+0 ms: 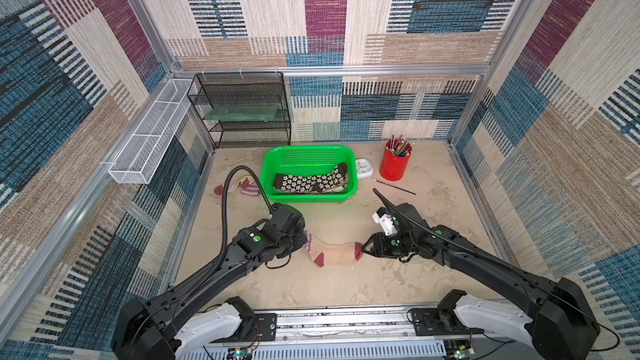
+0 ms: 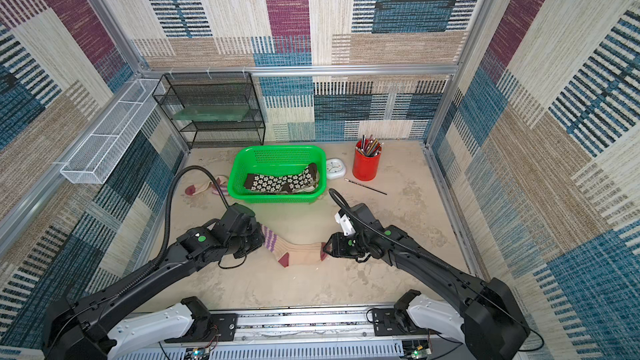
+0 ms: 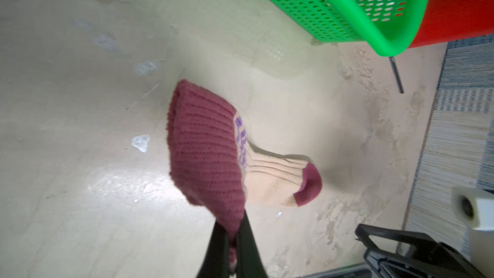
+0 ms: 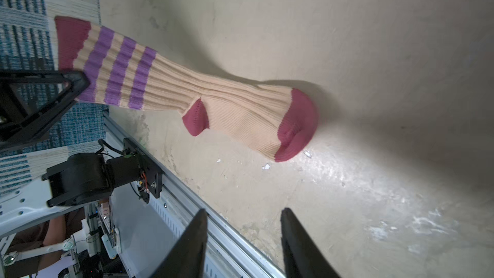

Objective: Place the socks together as a pair
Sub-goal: Flatten out the sock at the center of the board.

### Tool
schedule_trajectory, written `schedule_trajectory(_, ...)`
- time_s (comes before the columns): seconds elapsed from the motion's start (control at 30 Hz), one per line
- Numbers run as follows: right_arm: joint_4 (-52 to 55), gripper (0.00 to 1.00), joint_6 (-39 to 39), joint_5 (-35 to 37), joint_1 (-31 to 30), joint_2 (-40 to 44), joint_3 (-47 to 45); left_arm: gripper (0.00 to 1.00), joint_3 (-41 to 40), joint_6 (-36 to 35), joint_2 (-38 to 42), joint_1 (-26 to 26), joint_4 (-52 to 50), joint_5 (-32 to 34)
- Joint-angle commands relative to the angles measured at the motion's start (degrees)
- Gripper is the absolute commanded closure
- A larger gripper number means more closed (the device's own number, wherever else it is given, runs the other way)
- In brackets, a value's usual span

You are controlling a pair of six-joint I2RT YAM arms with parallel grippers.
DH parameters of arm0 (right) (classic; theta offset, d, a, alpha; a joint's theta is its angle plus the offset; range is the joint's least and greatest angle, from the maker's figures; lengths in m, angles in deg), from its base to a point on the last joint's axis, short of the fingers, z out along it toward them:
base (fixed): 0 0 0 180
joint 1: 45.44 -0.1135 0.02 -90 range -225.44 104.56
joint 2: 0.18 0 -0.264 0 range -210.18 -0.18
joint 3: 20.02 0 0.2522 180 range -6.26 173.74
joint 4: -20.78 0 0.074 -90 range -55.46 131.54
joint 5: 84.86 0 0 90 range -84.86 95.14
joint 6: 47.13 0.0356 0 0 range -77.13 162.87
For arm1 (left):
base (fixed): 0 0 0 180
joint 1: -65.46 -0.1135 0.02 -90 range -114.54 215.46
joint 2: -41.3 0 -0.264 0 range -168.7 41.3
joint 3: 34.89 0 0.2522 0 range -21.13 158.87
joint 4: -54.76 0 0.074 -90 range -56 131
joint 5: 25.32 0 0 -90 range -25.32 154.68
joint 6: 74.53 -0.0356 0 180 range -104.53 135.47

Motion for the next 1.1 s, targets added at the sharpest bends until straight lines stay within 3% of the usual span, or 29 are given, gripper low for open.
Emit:
schedule_trajectory(0.0,-4.8,0.7,1.7,4.4,-2.2,-4.1,2.4,0.98,-3.3,-3.0,1.1,-2.2,1.7,-0.2)
schedule_trajectory(0.27,-8.4,0.79,3.9,9.2,-6.2,-15.6,5.8,0.89,-8.6,-5.8,0.1,-6.2,1.7,0.4)
schedule_trajectory(0.5,-9.0,0.81,4.2,12.9,-5.6,-22.7,6.3,0.26,-8.0,-5.0,3.0,-8.8,-3.2,2.8)
schedule_trajectory(0.63,-6.1,0.83,4.1,15.1,-5.7,-21.9,5.8,0.1,-4.3,-5.2,6.1,-9.0,-7.3,5.6)
schedule_trajectory(0.83,-3.2,0.84,5.9,16.5,-5.3,-15.3,-0.1,0.03,0.5,-8.3,6.3,-11.2,-10.8,9.0)
schedule_trajectory(1.07,-0.1,0.84,8.2,17.0,-5.0,-7.4,-4.7,0.03,5.6,-13.8,2.7,-22.9,-10.8,5.8)
